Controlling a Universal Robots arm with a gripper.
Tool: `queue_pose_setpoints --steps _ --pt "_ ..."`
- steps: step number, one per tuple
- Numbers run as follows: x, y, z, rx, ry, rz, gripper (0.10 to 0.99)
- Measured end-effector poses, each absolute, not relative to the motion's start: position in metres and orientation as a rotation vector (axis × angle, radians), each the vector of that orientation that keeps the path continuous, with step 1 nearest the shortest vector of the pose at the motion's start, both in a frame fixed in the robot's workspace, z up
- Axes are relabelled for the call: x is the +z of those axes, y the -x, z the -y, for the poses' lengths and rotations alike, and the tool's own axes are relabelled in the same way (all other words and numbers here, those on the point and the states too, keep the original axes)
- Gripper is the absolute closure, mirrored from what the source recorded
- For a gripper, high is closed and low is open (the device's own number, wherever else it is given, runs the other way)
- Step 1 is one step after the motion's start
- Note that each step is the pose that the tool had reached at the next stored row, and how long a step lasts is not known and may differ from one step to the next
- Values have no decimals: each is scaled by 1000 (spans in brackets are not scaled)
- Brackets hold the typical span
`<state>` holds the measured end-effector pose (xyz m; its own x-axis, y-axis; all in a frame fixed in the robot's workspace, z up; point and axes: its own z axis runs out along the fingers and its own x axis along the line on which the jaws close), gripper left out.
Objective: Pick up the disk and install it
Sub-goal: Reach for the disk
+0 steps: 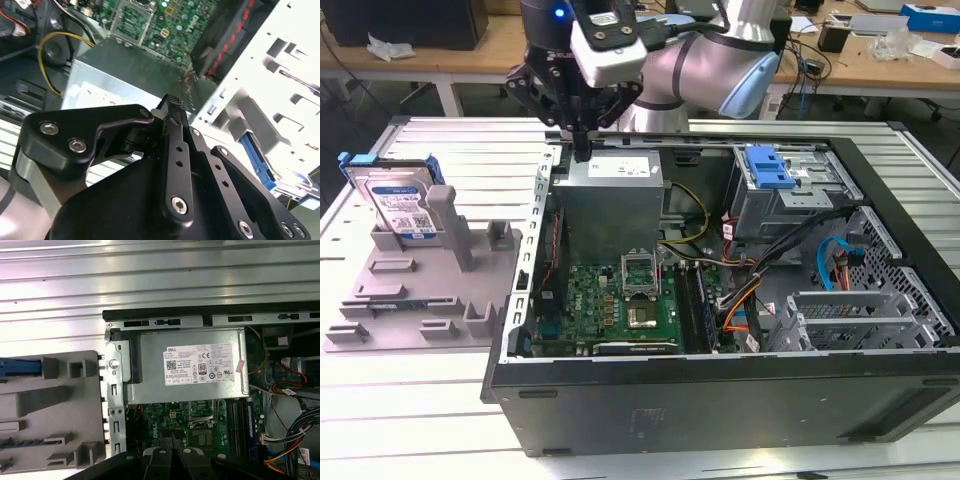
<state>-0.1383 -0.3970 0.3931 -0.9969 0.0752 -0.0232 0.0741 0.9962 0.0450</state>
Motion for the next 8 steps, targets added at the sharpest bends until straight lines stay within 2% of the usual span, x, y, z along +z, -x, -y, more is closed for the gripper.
queue_pose_setpoints --steps 8 --pt "392 171 388 69 -117 -3114 980"
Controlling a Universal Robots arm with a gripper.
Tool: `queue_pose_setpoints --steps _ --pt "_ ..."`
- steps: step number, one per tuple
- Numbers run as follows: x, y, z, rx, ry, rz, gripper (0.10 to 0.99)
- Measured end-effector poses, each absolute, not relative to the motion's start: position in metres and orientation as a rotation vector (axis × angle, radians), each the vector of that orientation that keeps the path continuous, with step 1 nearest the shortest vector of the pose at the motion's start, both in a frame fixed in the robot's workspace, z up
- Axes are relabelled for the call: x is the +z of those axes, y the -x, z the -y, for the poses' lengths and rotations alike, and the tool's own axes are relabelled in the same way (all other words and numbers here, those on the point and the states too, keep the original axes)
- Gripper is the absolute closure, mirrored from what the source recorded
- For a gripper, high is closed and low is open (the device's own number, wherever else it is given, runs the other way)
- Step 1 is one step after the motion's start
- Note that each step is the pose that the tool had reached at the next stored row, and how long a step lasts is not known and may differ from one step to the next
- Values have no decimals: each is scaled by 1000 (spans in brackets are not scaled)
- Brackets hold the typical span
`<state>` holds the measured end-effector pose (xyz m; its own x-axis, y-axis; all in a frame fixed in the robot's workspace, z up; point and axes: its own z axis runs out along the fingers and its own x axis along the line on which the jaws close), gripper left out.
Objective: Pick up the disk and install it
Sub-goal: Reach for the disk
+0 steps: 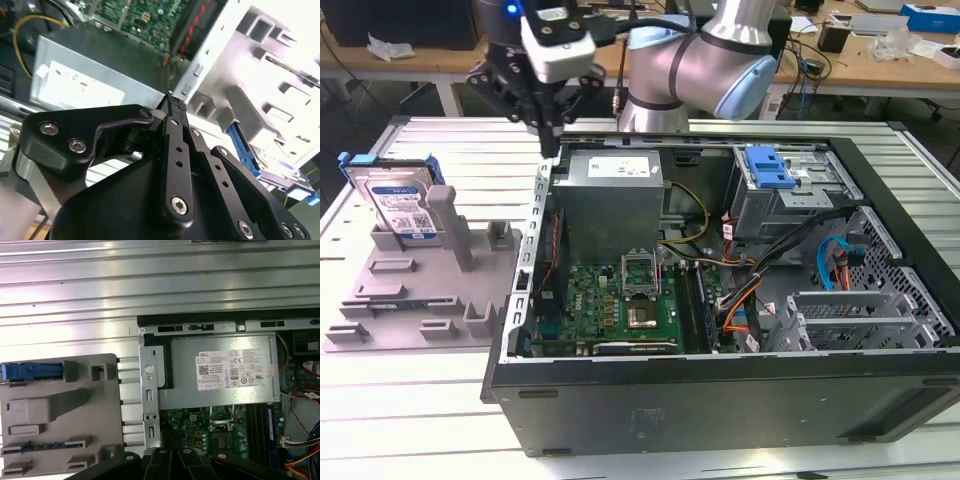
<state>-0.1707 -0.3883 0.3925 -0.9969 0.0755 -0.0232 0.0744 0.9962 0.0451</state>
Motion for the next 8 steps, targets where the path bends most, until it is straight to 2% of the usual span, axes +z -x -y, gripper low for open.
queue_pose_setpoints --steps 8 --pt "391 206 376 69 -117 -3114 980"
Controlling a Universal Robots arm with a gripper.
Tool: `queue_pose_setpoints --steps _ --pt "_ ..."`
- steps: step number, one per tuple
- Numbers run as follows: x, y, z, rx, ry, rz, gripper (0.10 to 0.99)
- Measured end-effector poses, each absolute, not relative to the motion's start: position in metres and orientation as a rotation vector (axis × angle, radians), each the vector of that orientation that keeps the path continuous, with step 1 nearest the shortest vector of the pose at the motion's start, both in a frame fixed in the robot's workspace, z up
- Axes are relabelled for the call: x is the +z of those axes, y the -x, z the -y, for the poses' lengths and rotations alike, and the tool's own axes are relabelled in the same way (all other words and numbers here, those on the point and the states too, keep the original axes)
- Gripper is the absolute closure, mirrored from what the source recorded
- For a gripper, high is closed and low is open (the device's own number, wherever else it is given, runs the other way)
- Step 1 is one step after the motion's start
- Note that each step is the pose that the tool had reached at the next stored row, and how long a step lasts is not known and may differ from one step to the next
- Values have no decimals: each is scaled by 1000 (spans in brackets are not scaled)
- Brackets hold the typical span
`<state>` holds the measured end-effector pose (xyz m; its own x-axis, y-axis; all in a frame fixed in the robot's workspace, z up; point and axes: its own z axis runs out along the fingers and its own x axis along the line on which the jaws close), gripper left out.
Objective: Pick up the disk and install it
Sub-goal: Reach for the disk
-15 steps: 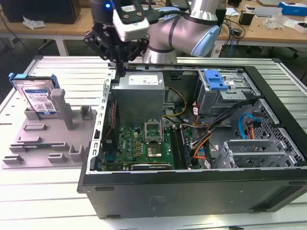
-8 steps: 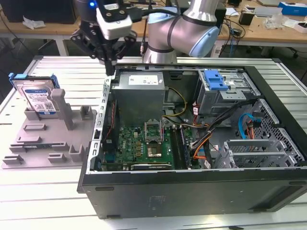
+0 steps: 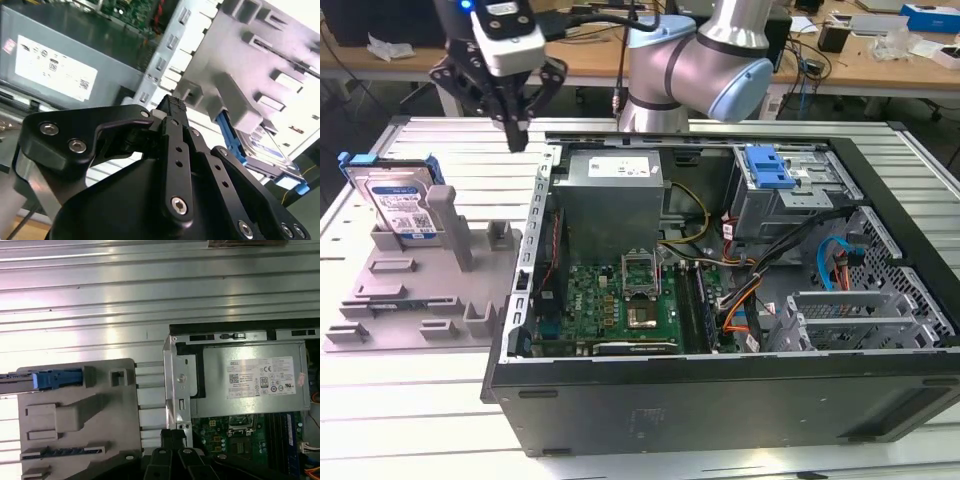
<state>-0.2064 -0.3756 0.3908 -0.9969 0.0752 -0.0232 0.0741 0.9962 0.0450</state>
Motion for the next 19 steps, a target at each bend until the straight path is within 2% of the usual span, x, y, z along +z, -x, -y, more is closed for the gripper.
queue_pose_setpoints --steps 19 --pt "384 292 353 69 -118 -3114 980"
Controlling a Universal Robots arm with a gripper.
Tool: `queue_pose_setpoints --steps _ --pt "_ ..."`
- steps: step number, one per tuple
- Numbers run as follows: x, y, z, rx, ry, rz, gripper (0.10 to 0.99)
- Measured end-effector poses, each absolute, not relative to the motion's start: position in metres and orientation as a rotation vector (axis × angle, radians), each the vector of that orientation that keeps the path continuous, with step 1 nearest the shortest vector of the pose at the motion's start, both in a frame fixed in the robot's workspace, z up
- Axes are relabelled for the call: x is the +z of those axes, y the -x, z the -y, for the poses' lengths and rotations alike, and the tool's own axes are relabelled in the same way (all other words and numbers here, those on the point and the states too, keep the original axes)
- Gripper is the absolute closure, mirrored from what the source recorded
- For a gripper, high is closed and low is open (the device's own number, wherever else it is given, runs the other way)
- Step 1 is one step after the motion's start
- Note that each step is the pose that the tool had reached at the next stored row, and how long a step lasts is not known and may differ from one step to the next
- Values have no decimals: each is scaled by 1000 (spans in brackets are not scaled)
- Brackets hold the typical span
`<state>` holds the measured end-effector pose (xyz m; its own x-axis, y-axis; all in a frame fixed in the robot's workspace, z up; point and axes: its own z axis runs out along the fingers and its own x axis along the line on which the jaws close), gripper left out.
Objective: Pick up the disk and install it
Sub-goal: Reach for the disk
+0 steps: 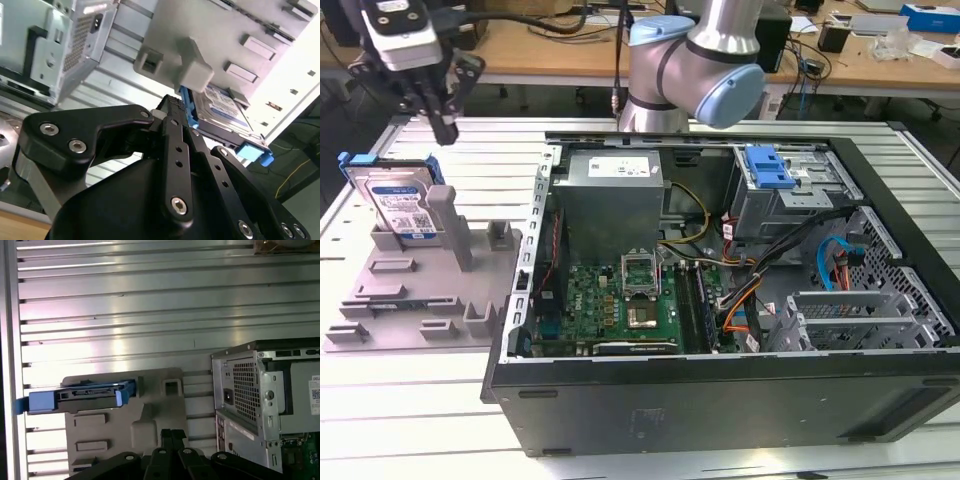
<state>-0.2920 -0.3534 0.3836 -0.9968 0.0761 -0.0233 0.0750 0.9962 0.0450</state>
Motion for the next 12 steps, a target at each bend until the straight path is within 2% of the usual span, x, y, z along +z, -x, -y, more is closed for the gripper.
queue_pose_setpoints --steps 12 --pt "376 357 325 69 -118 -3114 980"
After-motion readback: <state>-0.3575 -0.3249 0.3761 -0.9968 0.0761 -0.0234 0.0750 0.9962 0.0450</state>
